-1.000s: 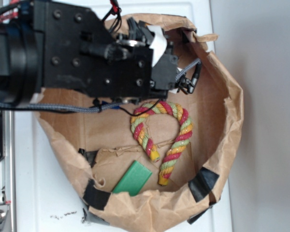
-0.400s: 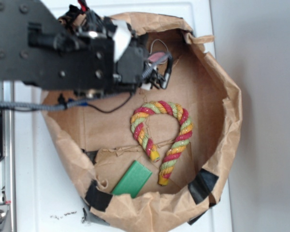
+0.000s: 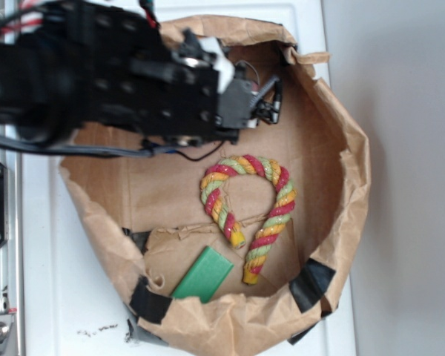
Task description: Grab the gray animal.
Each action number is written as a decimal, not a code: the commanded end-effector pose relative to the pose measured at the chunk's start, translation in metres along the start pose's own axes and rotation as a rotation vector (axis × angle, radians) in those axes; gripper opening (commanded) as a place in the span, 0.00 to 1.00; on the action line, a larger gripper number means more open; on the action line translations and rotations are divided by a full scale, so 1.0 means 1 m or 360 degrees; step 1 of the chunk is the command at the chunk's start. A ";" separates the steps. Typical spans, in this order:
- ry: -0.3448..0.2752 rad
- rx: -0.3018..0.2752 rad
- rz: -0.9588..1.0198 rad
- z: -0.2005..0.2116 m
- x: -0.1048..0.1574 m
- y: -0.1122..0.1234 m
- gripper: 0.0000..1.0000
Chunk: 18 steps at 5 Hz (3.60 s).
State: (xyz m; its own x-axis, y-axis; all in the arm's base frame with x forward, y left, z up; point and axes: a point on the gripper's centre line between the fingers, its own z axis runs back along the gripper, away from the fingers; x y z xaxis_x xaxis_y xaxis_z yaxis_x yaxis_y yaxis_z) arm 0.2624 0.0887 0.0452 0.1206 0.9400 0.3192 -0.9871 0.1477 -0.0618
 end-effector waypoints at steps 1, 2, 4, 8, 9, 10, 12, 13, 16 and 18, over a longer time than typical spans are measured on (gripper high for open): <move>-0.0183 -0.0100 0.0096 -0.017 -0.002 -0.013 1.00; -0.0173 -0.0159 0.0063 -0.013 -0.004 -0.012 0.00; -0.0136 -0.0184 0.0019 -0.007 -0.005 -0.009 0.00; 0.0243 -0.0364 -0.0183 0.069 0.018 0.015 0.00; 0.0284 -0.0367 -0.0202 0.074 0.022 0.017 0.00; 0.0286 -0.0261 -0.0144 0.068 0.026 0.014 0.33; 0.0160 -0.0230 0.0100 0.044 0.010 0.008 1.00; 0.0090 -0.0221 0.0200 0.032 0.000 0.002 1.00; -0.0099 -0.0164 0.0454 0.013 -0.004 -0.017 1.00; -0.0089 -0.0121 0.0400 0.016 0.008 -0.021 1.00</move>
State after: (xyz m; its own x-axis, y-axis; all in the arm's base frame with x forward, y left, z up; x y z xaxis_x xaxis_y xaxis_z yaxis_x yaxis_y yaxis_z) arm 0.2836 0.0748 0.0430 -0.0855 0.9355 0.3429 -0.9892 -0.0385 -0.1417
